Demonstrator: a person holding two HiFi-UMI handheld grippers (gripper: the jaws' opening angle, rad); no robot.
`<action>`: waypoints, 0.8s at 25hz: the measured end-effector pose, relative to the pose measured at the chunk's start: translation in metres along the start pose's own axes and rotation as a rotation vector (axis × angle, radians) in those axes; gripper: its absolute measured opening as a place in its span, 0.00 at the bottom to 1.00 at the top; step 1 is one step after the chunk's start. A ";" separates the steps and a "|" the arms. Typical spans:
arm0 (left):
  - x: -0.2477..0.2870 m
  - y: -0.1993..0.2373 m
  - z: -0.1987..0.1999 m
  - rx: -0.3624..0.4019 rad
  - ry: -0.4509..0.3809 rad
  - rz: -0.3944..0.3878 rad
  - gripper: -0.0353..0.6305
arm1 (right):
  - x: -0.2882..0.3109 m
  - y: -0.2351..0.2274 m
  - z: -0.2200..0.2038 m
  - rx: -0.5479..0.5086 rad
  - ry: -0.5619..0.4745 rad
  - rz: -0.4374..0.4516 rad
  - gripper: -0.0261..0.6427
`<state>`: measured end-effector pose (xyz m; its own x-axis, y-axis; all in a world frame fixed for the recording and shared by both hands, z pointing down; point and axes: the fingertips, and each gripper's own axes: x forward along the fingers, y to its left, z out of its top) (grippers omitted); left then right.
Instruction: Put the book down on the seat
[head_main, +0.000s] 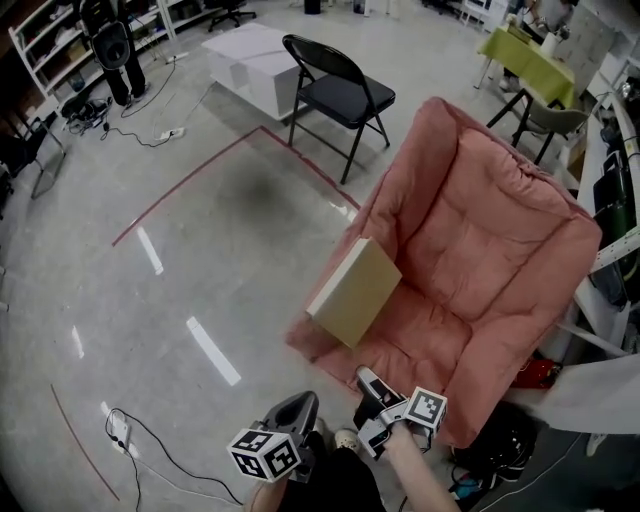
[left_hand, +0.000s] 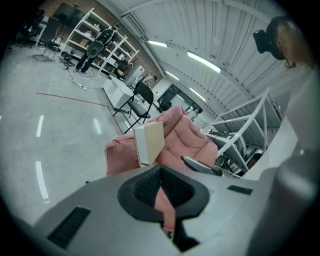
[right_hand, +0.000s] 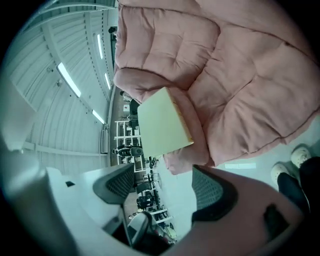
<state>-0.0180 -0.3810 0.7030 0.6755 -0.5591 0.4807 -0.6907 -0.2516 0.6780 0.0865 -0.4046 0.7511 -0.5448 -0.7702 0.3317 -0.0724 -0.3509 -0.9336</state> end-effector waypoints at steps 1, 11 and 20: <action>-0.005 -0.005 0.001 0.006 0.002 0.000 0.07 | -0.009 0.010 -0.004 -0.006 0.001 0.016 0.56; -0.066 -0.064 0.042 0.092 -0.033 -0.041 0.07 | -0.066 0.139 -0.031 -0.076 -0.043 0.217 0.56; -0.110 -0.123 0.051 0.169 -0.063 -0.104 0.07 | -0.119 0.208 -0.068 -0.209 -0.060 0.330 0.55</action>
<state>-0.0205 -0.3294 0.5386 0.7315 -0.5703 0.3737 -0.6553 -0.4366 0.6164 0.0795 -0.3495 0.5086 -0.5181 -0.8552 0.0111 -0.0733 0.0314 -0.9968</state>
